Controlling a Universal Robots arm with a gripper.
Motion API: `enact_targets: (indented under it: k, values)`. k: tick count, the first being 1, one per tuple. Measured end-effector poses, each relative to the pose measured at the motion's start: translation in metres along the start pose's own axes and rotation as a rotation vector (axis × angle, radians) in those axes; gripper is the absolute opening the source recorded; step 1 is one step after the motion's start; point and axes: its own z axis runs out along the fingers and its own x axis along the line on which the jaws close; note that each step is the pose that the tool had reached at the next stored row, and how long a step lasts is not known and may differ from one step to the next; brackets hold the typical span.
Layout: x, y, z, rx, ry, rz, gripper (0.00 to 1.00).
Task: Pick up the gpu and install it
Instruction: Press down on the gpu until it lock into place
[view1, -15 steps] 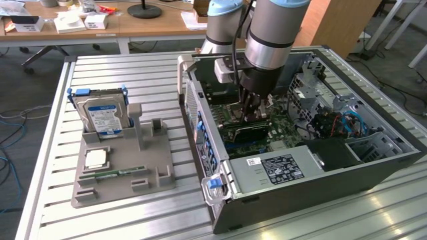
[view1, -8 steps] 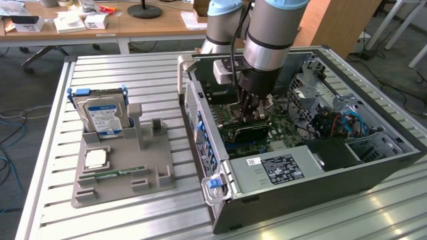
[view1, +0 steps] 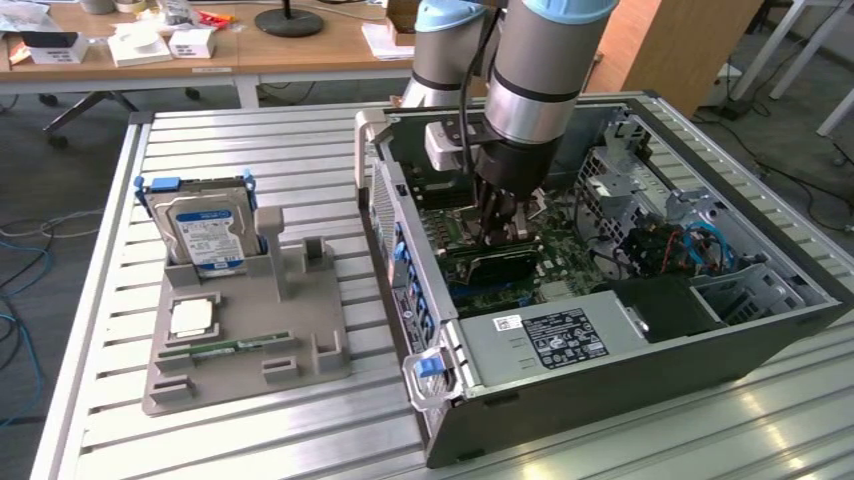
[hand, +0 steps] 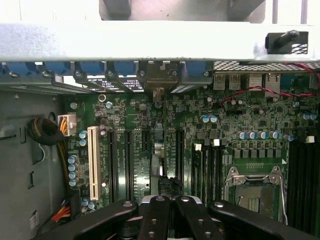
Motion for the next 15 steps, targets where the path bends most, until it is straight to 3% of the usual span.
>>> enact_targets:
  k: [15]
  values:
    - [-0.0014,0.0005,0.0049,-0.0001,0.0003,0.0,0.1]
